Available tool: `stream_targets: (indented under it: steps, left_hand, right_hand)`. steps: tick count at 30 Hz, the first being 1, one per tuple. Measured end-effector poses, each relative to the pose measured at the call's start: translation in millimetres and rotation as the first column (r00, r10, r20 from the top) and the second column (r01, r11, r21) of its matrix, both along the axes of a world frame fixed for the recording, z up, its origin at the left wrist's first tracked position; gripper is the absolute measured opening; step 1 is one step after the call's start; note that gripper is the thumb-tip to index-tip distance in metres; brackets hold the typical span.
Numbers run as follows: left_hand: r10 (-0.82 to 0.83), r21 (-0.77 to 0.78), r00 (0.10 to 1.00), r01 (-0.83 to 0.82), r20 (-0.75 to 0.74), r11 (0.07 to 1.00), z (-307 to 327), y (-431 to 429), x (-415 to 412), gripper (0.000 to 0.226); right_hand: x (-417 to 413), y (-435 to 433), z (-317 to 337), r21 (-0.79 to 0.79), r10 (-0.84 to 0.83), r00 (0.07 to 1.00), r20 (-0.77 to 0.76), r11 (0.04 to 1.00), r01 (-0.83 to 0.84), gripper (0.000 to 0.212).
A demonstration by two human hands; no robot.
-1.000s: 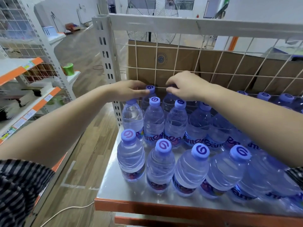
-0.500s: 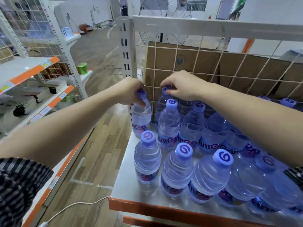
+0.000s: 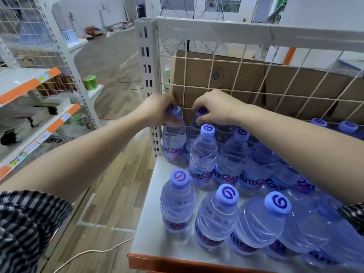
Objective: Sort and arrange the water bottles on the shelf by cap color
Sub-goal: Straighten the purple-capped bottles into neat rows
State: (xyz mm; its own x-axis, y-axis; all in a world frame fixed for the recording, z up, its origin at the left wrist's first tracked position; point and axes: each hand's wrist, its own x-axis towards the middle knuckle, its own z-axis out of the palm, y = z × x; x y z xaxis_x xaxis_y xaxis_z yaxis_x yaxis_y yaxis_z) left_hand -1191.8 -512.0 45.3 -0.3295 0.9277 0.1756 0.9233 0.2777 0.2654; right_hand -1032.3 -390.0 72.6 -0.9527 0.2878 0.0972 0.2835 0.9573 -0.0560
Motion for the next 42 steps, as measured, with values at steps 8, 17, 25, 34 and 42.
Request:
stream_targets:
  steps: [8,17,25,34,42]
  left_hand:
    - [0.071,0.080,0.994,-0.078,0.081,0.994,-7.9,-0.8,1.9,0.040]
    - [0.075,0.134,0.981,-0.051,-0.179,0.990,-13.0,-7.2,7.7,0.049]
    - [-0.059,0.175,0.983,0.090,-0.175,0.981,-4.8,-36.3,34.8,0.036]
    - [-0.029,0.105,0.956,-0.002,0.293,0.994,0.1,-99.7,112.2,0.038]
    - [0.010,0.091,0.926,-0.048,0.376,0.995,-8.2,-150.1,146.2,0.045]
  right_hand:
    - [0.5,0.6,2.2,0.002,-0.015,0.999,-0.045,1.000,0.015,0.030]
    - [29.0,-6.5,17.0,-0.098,-0.005,0.999,-0.052,0.995,0.000,0.031]
    - [76.4,-22.2,37.6,-0.190,-0.012,0.999,-0.051,0.982,0.002,0.024]
    - [132.9,-77.8,24.3,-0.314,0.287,0.939,0.191,0.924,-0.219,0.034]
    - [141.6,-105.8,2.4,-0.101,0.307,0.950,0.067,0.949,-0.299,0.042]
